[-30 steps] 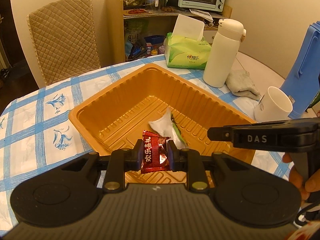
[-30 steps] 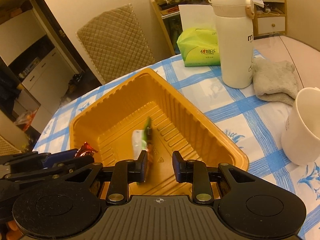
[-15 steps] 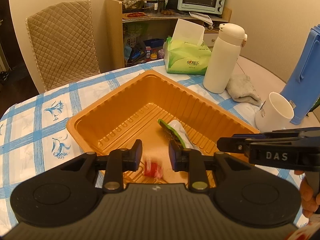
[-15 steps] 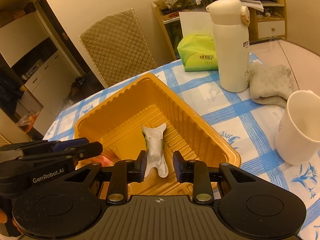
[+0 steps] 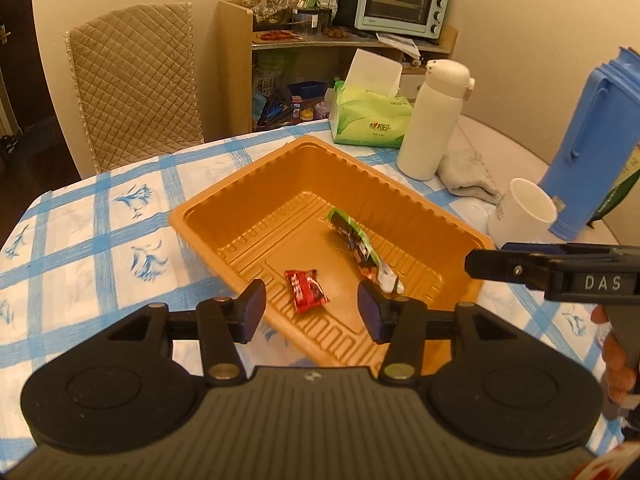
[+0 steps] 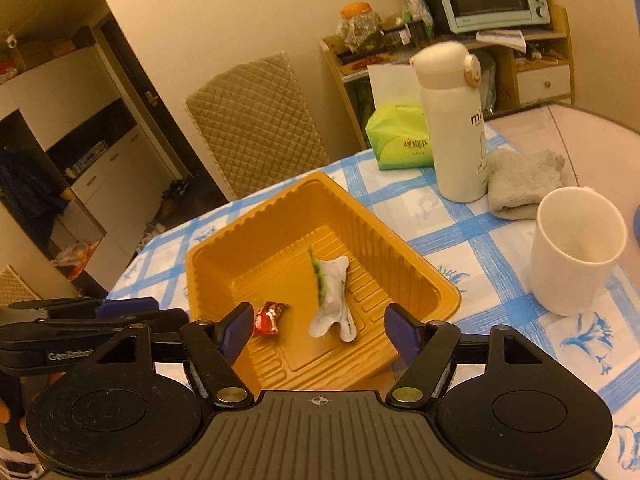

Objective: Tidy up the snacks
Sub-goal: 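Open both tools to drop the candy and packet into the orange tray, then move both tools back toward the remaining snacks on the table, then grasp the large red snack bag with the right tool while the left tool grasps a red candy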

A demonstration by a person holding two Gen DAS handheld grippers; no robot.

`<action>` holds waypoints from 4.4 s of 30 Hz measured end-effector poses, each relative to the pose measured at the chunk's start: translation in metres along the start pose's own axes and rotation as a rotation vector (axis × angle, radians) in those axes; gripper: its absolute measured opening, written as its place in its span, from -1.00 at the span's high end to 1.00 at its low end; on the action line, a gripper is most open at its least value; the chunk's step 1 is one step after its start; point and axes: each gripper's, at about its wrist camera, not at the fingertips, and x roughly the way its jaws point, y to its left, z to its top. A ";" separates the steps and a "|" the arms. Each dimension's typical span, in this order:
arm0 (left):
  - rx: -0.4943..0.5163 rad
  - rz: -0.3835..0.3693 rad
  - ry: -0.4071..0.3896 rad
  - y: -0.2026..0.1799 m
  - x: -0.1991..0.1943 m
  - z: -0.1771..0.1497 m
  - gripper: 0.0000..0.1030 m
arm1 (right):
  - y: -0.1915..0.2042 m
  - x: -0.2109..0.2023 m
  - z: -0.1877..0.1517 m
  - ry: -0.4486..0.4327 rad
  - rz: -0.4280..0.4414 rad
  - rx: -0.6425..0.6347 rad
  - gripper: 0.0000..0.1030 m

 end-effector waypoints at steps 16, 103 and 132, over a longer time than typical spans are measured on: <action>-0.061 0.017 -0.037 0.003 -0.101 -0.065 -0.03 | 0.028 -0.069 -0.045 -0.026 0.037 -0.104 -0.53; -0.200 0.239 0.130 0.054 -0.153 -0.234 -0.01 | 0.057 -0.009 -0.171 0.275 0.033 -0.460 0.21; 0.149 0.147 0.178 0.046 -0.095 -0.227 0.13 | 0.049 -0.056 -0.166 0.171 -0.079 -0.235 0.50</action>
